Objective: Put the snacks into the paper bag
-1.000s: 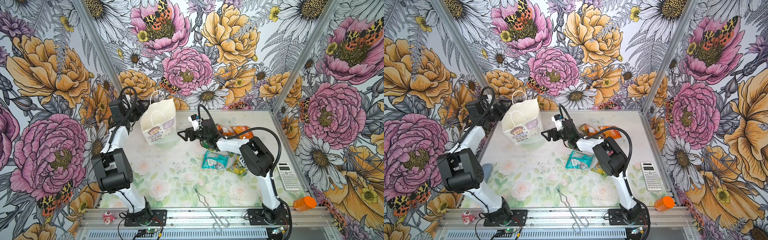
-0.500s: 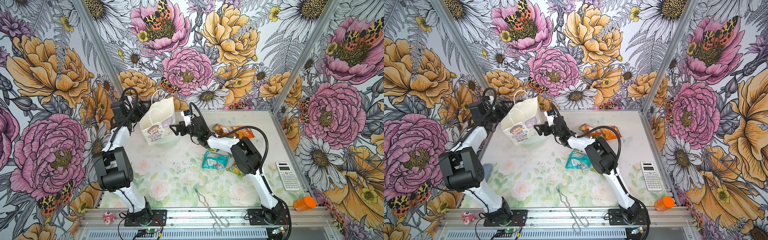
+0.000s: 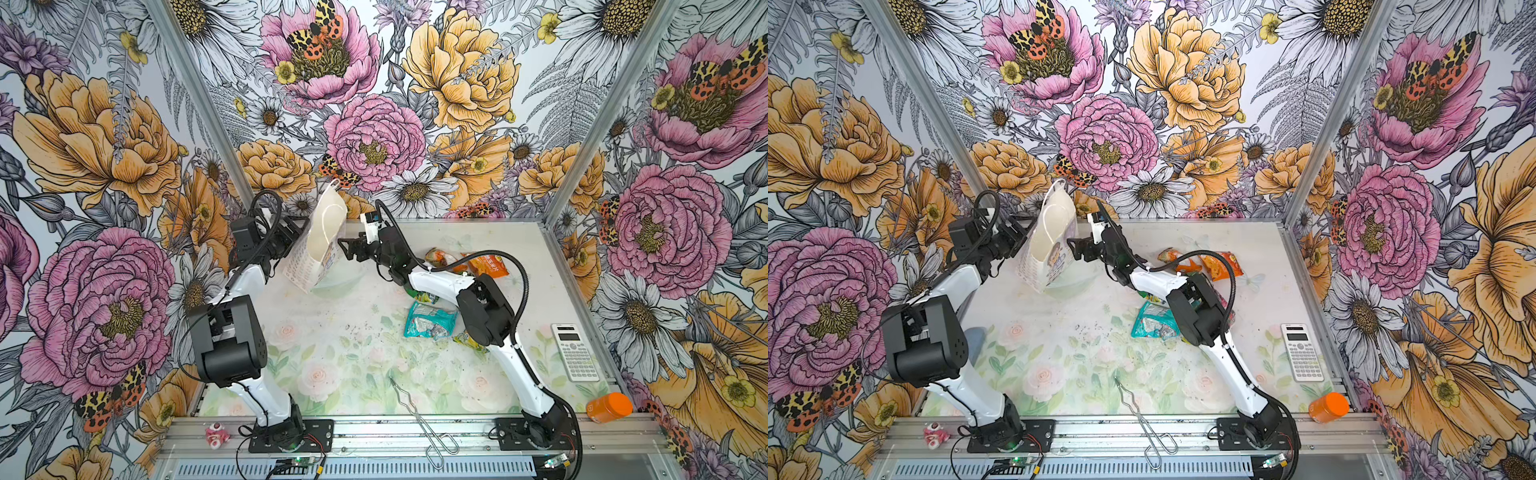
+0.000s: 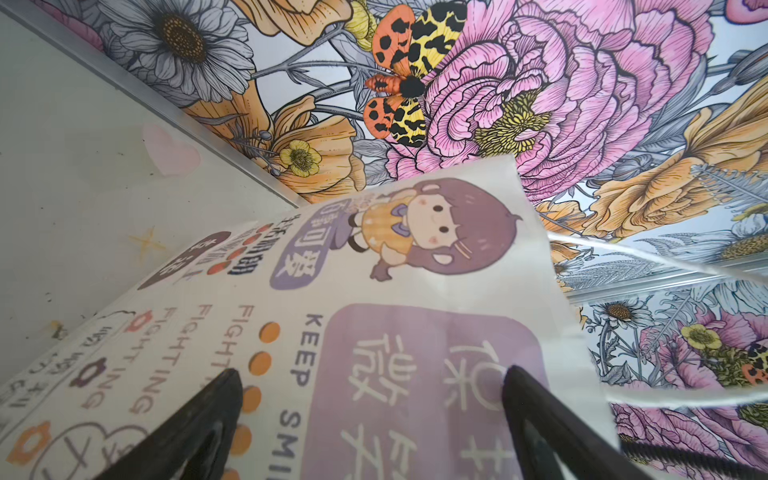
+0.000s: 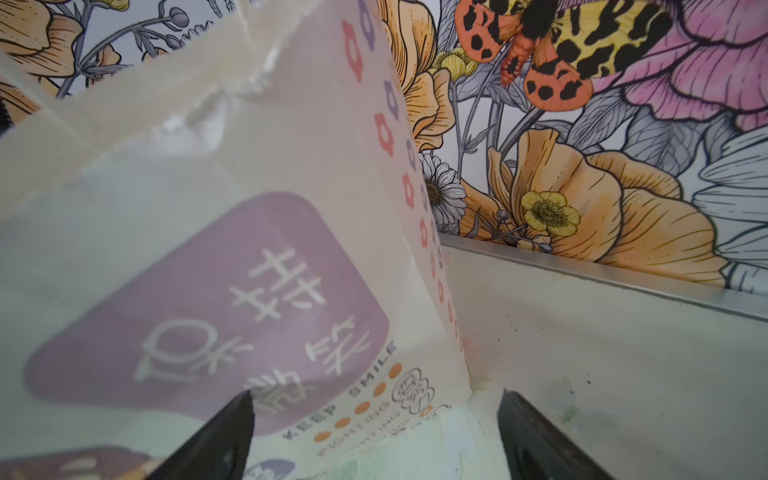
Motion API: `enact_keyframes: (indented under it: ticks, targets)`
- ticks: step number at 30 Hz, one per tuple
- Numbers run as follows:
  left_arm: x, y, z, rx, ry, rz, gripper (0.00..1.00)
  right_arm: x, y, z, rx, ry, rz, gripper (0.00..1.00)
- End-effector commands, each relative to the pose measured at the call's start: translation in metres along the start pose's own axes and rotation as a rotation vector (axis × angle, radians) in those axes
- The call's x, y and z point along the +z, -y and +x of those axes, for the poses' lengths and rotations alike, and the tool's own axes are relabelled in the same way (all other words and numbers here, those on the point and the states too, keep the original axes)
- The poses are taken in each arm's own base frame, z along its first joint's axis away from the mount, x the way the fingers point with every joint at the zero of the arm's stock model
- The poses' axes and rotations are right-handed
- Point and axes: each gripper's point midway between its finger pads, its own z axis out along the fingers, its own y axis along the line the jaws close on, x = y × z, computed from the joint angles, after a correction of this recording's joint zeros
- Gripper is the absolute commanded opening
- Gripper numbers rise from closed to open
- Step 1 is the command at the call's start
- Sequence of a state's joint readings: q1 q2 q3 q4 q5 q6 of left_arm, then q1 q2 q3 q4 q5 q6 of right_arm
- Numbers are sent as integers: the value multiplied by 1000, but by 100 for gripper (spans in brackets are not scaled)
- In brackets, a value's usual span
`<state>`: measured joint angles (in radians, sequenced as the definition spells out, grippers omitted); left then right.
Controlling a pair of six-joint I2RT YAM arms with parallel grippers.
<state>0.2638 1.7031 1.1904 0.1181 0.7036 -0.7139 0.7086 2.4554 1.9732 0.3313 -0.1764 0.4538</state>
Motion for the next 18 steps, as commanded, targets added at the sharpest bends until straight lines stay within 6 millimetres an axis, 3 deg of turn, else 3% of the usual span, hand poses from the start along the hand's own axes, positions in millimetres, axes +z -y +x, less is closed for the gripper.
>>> enact_keyframes:
  ticks: [1, 11, 18]
  targets:
    - [-12, 25, -9, 43, 39, 50, 99, 9, 1, 10, -16, -12, 10, 93]
    - [-16, 21, -4, 28, 32, 46, 99, 7, -6, 7, -24, -19, -13, 93]
    - [-32, 28, 8, 24, 27, 58, 99, 7, -8, 4, -33, -15, -21, 94]
